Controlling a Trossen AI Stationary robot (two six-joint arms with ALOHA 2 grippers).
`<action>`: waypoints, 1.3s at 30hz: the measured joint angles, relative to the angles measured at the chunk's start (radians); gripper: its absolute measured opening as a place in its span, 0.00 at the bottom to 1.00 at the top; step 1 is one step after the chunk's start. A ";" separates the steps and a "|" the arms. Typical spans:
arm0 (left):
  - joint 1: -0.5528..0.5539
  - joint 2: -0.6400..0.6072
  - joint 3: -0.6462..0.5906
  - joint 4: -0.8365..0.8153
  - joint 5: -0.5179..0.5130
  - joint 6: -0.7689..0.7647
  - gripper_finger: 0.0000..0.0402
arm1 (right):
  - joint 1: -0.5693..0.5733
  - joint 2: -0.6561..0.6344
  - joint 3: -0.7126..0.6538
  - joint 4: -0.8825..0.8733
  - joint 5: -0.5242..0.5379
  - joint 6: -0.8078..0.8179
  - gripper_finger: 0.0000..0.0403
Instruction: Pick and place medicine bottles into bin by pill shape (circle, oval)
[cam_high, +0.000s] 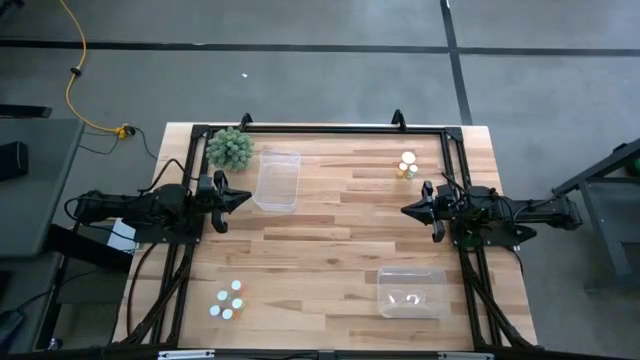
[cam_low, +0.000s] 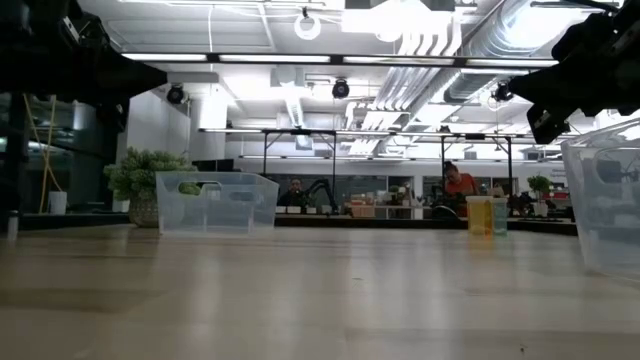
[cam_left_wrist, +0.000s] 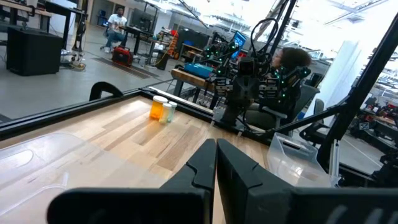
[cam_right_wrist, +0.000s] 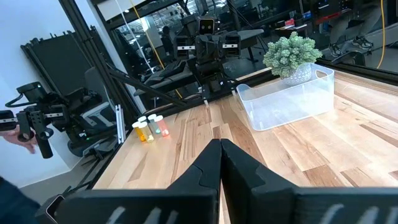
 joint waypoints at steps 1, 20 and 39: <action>0.000 0.000 0.000 0.000 0.000 0.000 0.01 | 0.000 0.000 0.000 0.000 0.000 0.000 0.00; 0.000 0.000 0.000 0.214 -0.048 -0.169 0.01 | 0.000 0.000 0.000 0.000 0.000 0.000 0.00; -0.056 0.596 0.664 -0.144 0.037 -0.052 0.43 | 0.000 0.000 0.000 0.000 0.000 0.000 0.00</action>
